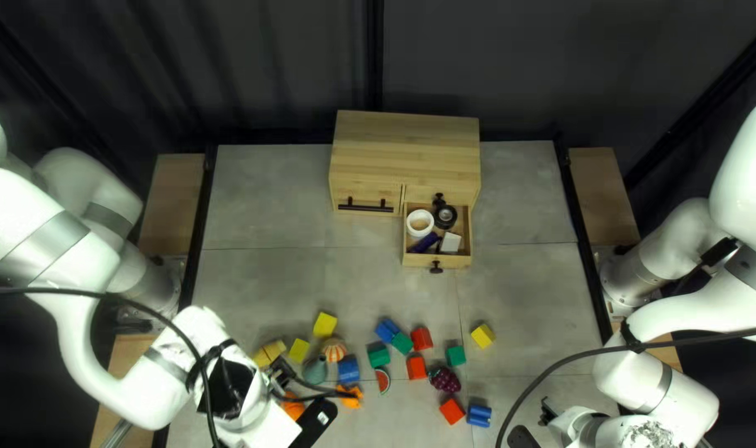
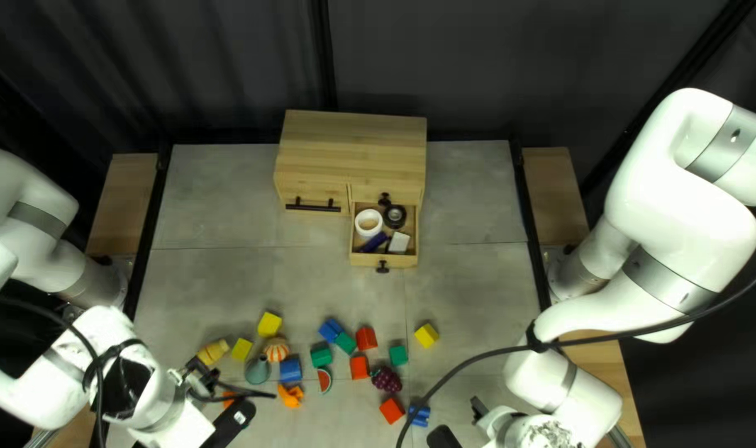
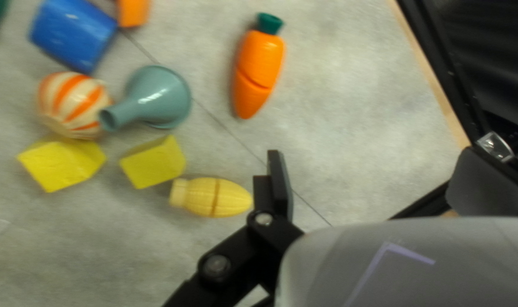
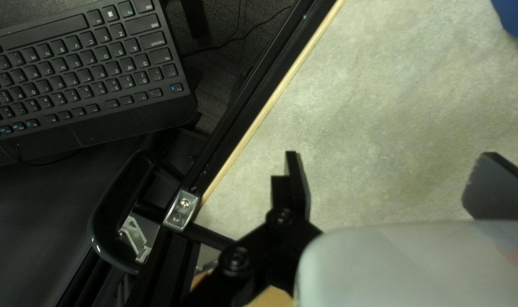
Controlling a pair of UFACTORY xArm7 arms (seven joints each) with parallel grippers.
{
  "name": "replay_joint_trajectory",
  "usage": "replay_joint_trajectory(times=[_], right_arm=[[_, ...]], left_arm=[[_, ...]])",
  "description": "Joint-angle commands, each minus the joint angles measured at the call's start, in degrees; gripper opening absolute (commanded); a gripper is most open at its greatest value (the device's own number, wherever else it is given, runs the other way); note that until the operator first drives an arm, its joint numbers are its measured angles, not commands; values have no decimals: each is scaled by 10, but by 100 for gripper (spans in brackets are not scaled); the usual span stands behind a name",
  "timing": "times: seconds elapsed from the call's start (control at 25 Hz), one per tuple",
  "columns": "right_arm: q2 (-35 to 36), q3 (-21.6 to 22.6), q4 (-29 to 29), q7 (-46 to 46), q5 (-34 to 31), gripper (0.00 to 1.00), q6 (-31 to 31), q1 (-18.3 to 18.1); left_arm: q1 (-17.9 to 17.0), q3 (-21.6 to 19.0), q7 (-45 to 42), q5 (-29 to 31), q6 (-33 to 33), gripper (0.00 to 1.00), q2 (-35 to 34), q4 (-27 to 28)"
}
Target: Open drawers and place objects into drawer and close
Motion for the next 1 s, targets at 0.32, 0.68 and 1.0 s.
replay_joint_trajectory(times=[0.32,0.68,1.0], right_arm=[[-22,-4,0,-111,-23,100,25,-3],[-44,-47,1,-296,-37,100,74,-40],[-79,-90,-17,-405,-100,100,93,-79]], left_arm=[[-12,-14,-35,-10,-4,100,6,-9],[-12,-14,-35,-10,-4,100,6,-9],[-12,-14,-35,-10,-4,100,6,-9]])
